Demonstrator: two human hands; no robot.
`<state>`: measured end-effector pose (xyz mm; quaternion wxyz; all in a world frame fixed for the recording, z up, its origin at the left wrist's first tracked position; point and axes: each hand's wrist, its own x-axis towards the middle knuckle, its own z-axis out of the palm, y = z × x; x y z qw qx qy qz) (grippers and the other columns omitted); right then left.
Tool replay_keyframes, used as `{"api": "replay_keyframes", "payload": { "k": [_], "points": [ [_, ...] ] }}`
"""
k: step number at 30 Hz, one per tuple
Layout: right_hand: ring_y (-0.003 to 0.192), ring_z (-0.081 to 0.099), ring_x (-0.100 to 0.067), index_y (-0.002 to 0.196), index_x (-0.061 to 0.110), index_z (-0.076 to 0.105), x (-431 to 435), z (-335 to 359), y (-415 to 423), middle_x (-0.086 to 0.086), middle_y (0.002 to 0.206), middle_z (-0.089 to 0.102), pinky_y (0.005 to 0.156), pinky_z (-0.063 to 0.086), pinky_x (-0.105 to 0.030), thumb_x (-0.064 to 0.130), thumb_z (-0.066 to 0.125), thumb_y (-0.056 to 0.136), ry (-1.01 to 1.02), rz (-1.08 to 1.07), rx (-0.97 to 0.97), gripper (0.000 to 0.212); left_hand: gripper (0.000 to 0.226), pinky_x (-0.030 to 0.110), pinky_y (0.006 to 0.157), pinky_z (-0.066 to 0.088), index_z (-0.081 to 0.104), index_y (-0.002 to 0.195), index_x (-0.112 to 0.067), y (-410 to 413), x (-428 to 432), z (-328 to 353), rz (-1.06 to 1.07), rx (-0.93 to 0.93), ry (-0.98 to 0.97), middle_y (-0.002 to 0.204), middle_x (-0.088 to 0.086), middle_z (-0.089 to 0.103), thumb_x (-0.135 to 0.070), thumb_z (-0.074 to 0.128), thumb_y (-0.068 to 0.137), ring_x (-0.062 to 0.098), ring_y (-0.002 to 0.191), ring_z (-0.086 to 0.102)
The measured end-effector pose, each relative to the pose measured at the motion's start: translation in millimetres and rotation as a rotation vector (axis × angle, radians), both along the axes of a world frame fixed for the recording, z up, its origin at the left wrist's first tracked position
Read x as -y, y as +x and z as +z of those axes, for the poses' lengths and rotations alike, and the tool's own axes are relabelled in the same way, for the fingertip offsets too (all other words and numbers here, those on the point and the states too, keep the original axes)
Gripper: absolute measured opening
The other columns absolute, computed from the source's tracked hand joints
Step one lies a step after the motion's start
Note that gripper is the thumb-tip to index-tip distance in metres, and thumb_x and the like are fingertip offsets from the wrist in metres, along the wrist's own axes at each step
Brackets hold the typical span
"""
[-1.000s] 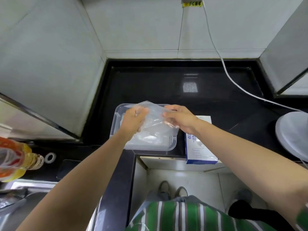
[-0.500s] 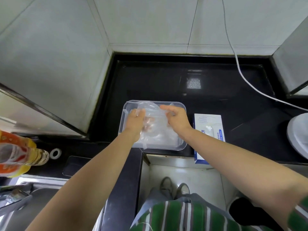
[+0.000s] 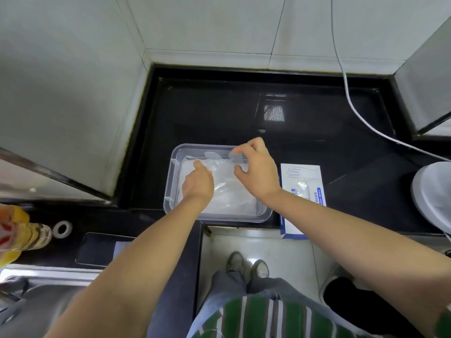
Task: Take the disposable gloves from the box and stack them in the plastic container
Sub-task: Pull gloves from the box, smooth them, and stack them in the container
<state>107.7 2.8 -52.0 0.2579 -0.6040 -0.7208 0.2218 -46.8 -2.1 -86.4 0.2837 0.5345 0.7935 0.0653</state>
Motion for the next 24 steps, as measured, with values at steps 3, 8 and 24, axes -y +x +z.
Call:
{"api": "replay_keyframes", "payload": {
  "k": [3, 8, 24],
  "points": [
    [0.081, 0.053, -0.009, 0.102, 0.014, 0.069, -1, -1, -10, 0.003, 0.099, 0.052, 0.072, 0.042, -0.012, 0.006, 0.065, 0.087, -0.019, 0.090, -0.069, 0.017, 0.054, 0.026, 0.063, 0.043, 0.018, 0.151, -0.011, 7, -3, -9, -0.036, 0.002, -0.050, 0.115, 0.010, 0.058, -0.030, 0.038, 0.104, 0.018, 0.088, 0.057],
    [0.098, 0.059, -0.022, 0.130, 0.016, 0.054, -3, -30, -25, -0.009, 0.117, 0.059, 0.078, 0.048, -0.029, 0.002, 0.061, 0.090, -0.654, 0.157, 0.130, 0.043, 0.043, 0.024, 0.060, 0.043, 0.033, 0.141, -0.010, 13, -5, -22, -0.009, 0.047, -0.157, 0.099, 0.007, 0.059, -0.031, 0.041, 0.104, 0.017, 0.078, 0.056],
    [0.084, 0.045, -0.021, 0.102, 0.008, 0.048, -3, -78, -26, -0.009, 0.108, 0.041, 0.082, 0.053, -0.033, 0.000, 0.048, 0.089, -0.836, 0.321, 0.588, 0.015, 0.019, 0.036, 0.072, 0.046, 0.062, 0.105, -0.005, 45, -6, 16, -0.401, -0.041, -0.045, 0.110, 0.014, 0.064, -0.011, 0.049, 0.093, 0.032, 0.094, 0.061]
  ]
}}
